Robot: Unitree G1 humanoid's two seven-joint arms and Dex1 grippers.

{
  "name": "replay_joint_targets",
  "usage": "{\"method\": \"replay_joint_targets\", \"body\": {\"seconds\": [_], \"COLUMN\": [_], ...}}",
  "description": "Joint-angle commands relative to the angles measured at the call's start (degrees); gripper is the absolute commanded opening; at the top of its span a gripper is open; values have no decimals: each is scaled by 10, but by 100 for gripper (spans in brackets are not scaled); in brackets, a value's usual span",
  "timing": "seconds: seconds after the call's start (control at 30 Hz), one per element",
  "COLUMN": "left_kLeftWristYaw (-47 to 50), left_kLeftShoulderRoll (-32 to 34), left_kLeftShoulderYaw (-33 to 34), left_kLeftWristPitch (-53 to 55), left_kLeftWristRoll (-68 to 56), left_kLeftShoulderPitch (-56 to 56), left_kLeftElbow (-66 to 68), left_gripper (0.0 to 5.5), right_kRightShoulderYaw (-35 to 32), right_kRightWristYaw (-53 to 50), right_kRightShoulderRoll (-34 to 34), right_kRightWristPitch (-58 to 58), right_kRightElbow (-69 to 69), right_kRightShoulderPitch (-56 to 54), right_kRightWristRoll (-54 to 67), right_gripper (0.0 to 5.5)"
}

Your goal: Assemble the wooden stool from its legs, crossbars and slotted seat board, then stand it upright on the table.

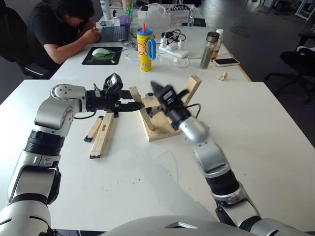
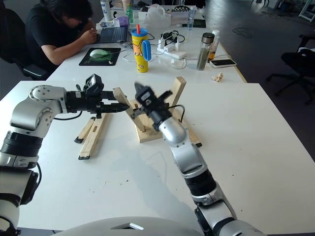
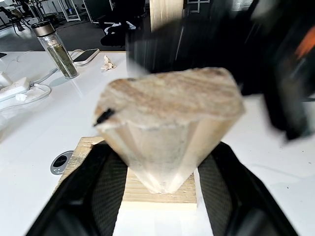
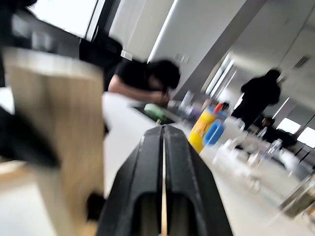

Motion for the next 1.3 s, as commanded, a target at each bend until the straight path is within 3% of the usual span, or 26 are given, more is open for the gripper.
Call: {"method": "replay_joint_targets", "body": {"seconds": [0.03,0.27,0.43,0.5,0.6,0.63,0.8,0.93,1.07,1.3], "left_kLeftWristYaw": [1,6,4,3,0,-2,-12,-34,-67,-96], "left_kLeftShoulderRoll": [-12,-7,-8,-10,-12,-13,-4,6,9,-7], "left_kLeftShoulderYaw": [-47,-36,-36,-37,-39,-41,-38,-37,-34,-43], "left_kLeftWristPitch": [34,30,26,24,21,19,14,-13,-50,-97], "left_kLeftWristRoll": [41,42,46,47,49,50,51,59,67,87], "left_kLeftShoulderPitch": [39,46,44,41,34,32,27,8,-28,-59], "left_kLeftElbow": [26,28,35,38,44,47,53,73,116,181], "left_gripper": [206,206,206,206,206,206,206,206,206,206], "right_kRightShoulderYaw": [75,-88,-100,-57,0,15,-88,-111,-77,-79], "right_kRightWristYaw": [80,-5,-38,-11,60,79,78,123,151,72], "right_kRightShoulderRoll": [-41,31,27,23,18,8,51,10,-40,4], "right_kRightWristPitch": [159,-77,-199,-119,113,133,-8,-132,-143,-87], "right_kRightElbow": [92,-54,-104,-20,129,138,-3,-86,-21,130], "right_kRightShoulderPitch": [61,-5,-27,-17,30,50,84,129,168,105], "right_kRightWristRoll": [-20,71,36,16,20,20,149,184,146,97], "right_gripper": [0,0,0,0,0,0,0,0,0,0]}}
